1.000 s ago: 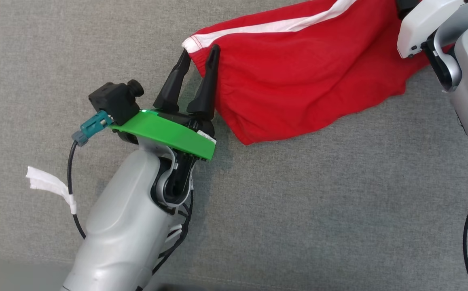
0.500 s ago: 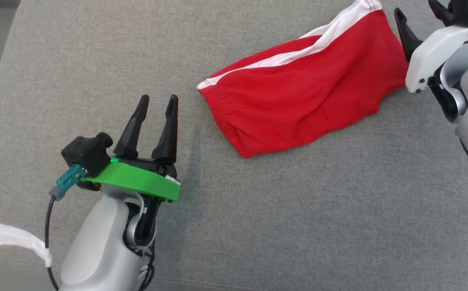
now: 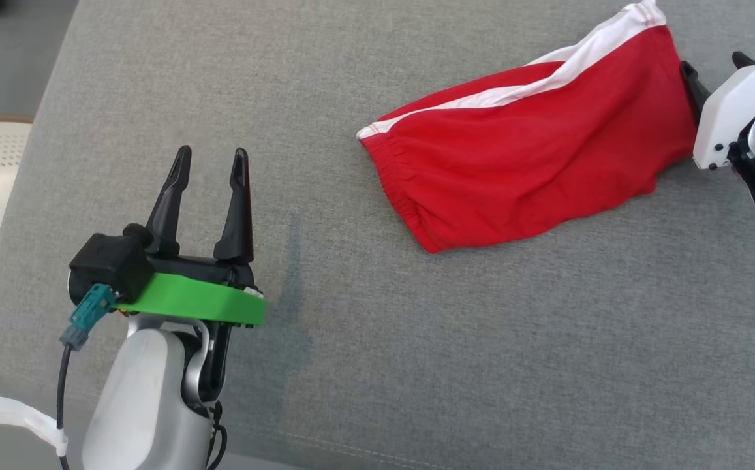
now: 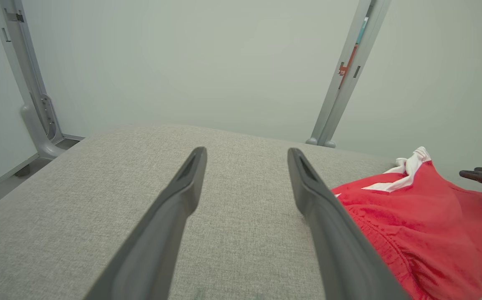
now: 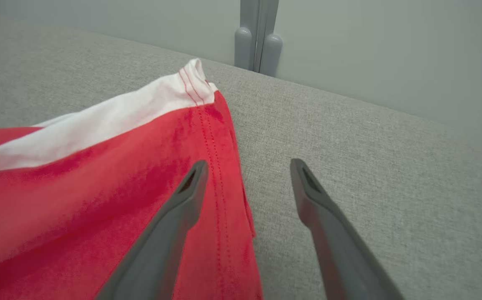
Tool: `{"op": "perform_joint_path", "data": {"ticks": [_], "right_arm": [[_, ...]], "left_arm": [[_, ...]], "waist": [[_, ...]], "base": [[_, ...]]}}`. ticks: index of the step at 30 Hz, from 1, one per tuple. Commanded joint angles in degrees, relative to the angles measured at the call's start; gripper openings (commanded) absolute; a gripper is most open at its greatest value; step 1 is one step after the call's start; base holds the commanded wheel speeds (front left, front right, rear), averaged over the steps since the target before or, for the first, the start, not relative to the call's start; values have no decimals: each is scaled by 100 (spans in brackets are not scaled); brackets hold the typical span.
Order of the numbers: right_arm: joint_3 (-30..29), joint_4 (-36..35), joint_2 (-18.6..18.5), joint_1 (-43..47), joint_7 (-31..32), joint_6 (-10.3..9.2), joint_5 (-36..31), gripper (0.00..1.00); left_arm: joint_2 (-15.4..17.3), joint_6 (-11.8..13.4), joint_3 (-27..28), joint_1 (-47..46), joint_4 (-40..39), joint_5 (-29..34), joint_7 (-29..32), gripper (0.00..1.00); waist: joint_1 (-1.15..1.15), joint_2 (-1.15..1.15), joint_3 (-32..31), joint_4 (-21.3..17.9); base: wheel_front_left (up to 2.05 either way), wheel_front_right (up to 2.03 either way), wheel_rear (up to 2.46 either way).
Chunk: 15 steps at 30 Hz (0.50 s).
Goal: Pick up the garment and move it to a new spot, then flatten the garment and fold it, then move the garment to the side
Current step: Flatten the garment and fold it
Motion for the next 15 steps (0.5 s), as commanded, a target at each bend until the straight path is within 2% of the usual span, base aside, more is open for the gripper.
{"op": "perform_joint_path", "data": {"ticks": [1, 9, 15], "right_arm": [[-29, 82, -13, -48, 72, -12, 49, 100], [-217, 429, -53, -284, 443, -12, 92, 100], [-259, 752, 41, -265, 1203, -7, 312, 100]], "left_arm": [[-26, -9, 2, 83, -31, 30, 4, 100], [-59, -9, -13, 1, -90, 36, 4, 100], [-68, -9, -35, -68, -98, 41, 3, 100]], "waist": [[0, 0, 173, 206], [0, 0, 409, 495], [0, 0, 459, 586]], "base": [[0, 0, 0], [0, 0, 0], [0, 0, 0]]}}
